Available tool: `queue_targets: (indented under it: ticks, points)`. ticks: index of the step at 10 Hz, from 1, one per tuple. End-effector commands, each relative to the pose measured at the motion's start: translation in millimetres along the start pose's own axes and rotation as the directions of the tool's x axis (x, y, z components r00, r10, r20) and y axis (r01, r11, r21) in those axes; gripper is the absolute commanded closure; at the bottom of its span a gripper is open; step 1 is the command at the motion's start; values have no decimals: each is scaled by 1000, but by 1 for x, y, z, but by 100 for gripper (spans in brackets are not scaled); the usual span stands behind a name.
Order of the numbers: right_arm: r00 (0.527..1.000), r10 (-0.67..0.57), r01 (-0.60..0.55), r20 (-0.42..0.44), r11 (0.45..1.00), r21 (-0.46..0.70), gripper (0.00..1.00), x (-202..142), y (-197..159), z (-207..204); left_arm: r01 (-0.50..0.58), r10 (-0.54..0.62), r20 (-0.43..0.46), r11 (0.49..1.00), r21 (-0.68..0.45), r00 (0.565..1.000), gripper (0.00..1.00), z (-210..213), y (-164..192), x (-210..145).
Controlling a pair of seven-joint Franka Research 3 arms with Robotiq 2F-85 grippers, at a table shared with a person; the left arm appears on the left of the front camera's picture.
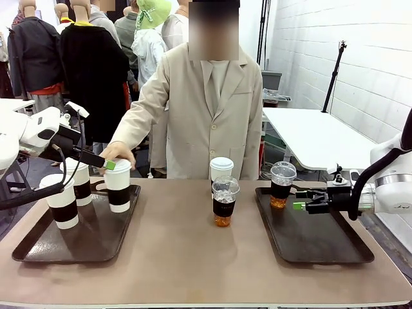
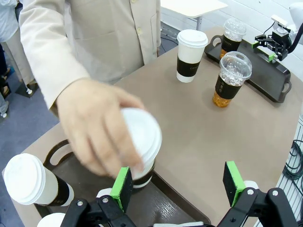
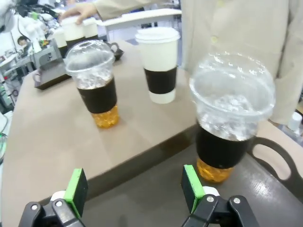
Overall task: Distribute the coffee onto the tray.
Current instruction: Pick up another iced Americano from the middle of the table and place it on the right Handle tray.
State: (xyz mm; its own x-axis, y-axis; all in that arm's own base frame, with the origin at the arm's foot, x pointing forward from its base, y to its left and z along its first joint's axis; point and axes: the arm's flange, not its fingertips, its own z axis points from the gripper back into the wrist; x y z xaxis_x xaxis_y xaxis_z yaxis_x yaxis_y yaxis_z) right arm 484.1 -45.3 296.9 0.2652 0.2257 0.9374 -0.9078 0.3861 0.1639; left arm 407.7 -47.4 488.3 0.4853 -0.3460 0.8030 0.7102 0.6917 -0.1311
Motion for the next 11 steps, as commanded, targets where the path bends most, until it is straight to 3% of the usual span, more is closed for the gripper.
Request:
queue_targets:
  ticks: [1, 6, 11]
  points:
    - [997, 78, -79, 14, 995, 64, 0, 3, 13, -12, 0, 0, 5, 1000, -9, 1000, 0, -2, 2, -2]
    - [971, 221, -234, 88, 954, 189, 0, 10, 23, -58, 0, 0, 5, 1000, -9, 1000, 0, -2, 2, -2]
    - [974, 214, -226, 79, 953, 201, 0, 14, 31, -74, 0, 0, 5, 1000, -9, 1000, 0, -2, 2, -2]
